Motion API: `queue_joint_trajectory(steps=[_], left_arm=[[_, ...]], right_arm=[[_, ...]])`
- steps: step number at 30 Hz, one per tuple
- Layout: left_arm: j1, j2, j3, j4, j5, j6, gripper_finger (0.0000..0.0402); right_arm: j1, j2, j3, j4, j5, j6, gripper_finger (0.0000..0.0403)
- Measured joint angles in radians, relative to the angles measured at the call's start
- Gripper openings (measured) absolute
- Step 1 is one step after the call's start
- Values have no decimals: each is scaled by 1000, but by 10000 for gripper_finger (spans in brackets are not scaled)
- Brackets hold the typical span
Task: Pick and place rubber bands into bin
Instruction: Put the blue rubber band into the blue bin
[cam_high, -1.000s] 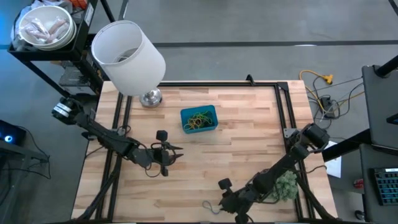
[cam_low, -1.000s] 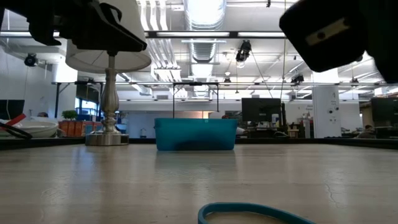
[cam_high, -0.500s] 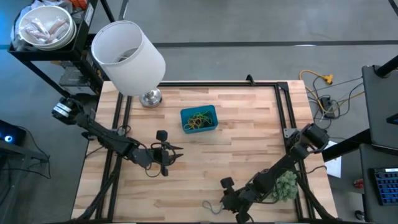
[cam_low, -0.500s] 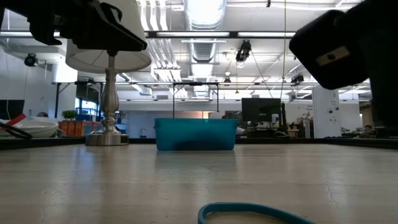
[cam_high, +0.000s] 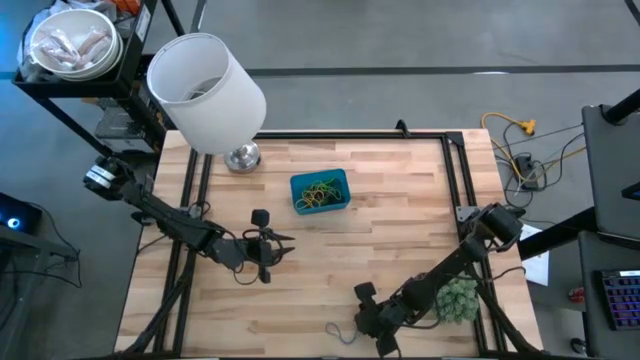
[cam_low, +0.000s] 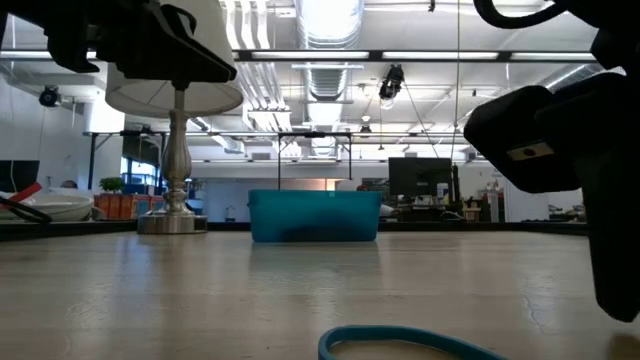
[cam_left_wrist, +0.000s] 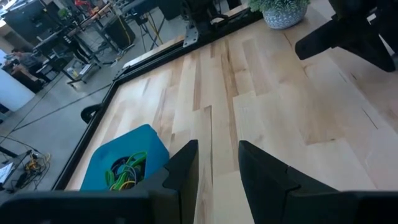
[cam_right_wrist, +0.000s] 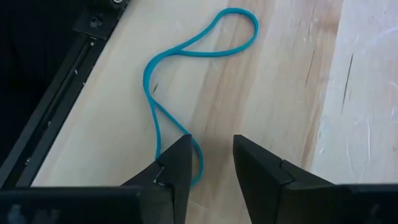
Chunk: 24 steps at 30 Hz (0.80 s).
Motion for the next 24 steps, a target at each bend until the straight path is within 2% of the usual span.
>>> queue_joint_trajectory(steps=[14,21,24], left_arm=[[0,0,0,2,0,0,98],[1,1,0,2,0,0,98],[1,1,0,2,0,-1,98]], right_arm=[[2,33,5,-56,4,43,85],[5,33,5,-72,-42,38,22],[8,32,3,-73,-59,48,10]])
